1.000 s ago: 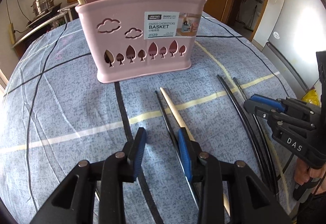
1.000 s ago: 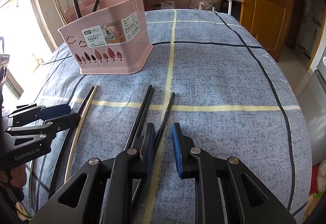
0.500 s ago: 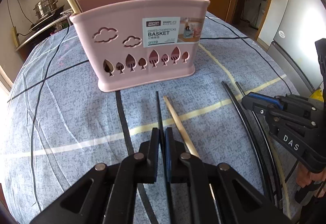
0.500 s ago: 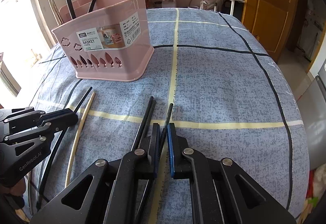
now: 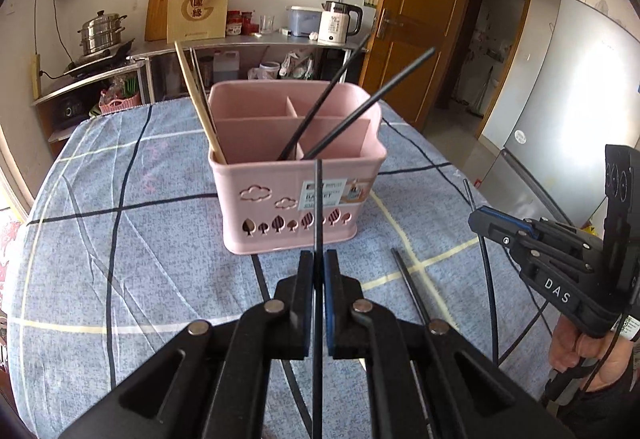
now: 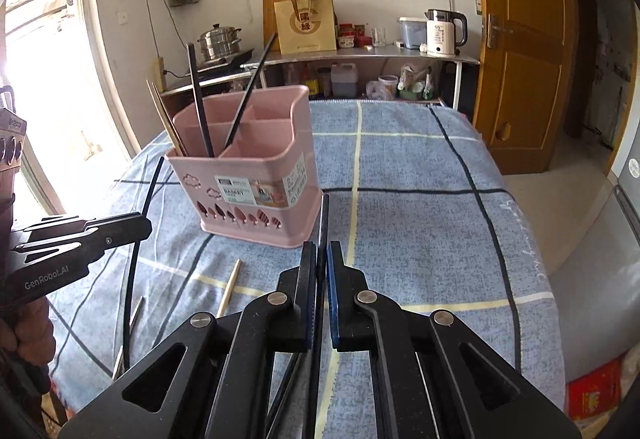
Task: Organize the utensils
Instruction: 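Lift both held chopsticks upright and carry them over the pink basket, then open both grippers to drop the chopsticks into the pink basket, then move the left gripper to a metal chopstick while the right gripper approaches a wooden chopstick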
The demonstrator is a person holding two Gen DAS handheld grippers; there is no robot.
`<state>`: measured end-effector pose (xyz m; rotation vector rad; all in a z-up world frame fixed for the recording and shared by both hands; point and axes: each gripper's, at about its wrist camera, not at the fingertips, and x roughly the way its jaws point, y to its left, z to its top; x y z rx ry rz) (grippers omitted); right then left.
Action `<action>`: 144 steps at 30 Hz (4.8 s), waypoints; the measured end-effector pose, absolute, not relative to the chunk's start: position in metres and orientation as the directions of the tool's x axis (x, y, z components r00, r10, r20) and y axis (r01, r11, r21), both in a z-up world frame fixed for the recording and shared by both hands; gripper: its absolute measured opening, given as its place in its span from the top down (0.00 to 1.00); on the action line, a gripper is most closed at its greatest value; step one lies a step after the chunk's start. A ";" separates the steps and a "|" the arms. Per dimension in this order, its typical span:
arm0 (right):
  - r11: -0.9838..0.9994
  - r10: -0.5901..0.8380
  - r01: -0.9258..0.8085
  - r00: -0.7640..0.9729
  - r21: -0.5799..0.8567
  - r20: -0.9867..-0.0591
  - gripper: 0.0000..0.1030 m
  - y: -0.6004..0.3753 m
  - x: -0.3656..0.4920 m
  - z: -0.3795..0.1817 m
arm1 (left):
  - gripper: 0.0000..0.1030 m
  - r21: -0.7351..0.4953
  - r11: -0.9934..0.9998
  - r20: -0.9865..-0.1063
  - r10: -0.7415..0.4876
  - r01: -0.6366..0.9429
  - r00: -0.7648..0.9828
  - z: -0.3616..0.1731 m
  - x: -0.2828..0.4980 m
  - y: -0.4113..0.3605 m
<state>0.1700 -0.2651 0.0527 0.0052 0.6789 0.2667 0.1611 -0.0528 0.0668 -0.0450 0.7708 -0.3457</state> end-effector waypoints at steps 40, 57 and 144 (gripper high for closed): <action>0.947 0.308 -0.317 0.858 0.049 -0.411 0.95 -0.251 0.129 0.140 | 0.95 -0.135 0.933 -0.583 -0.346 0.332 0.735 0.137 0.149 -0.035; 0.909 0.407 -0.412 0.850 0.058 -0.333 0.95 -0.209 0.155 0.177 | 0.95 -0.111 0.928 -0.516 -0.360 0.355 0.778 0.202 0.176 -0.020; 0.925 0.379 -0.351 0.878 0.146 -0.293 0.72 -0.234 0.163 0.143 | 0.62 -0.143 0.952 -0.487 -0.307 0.272 0.818 0.147 0.177 0.016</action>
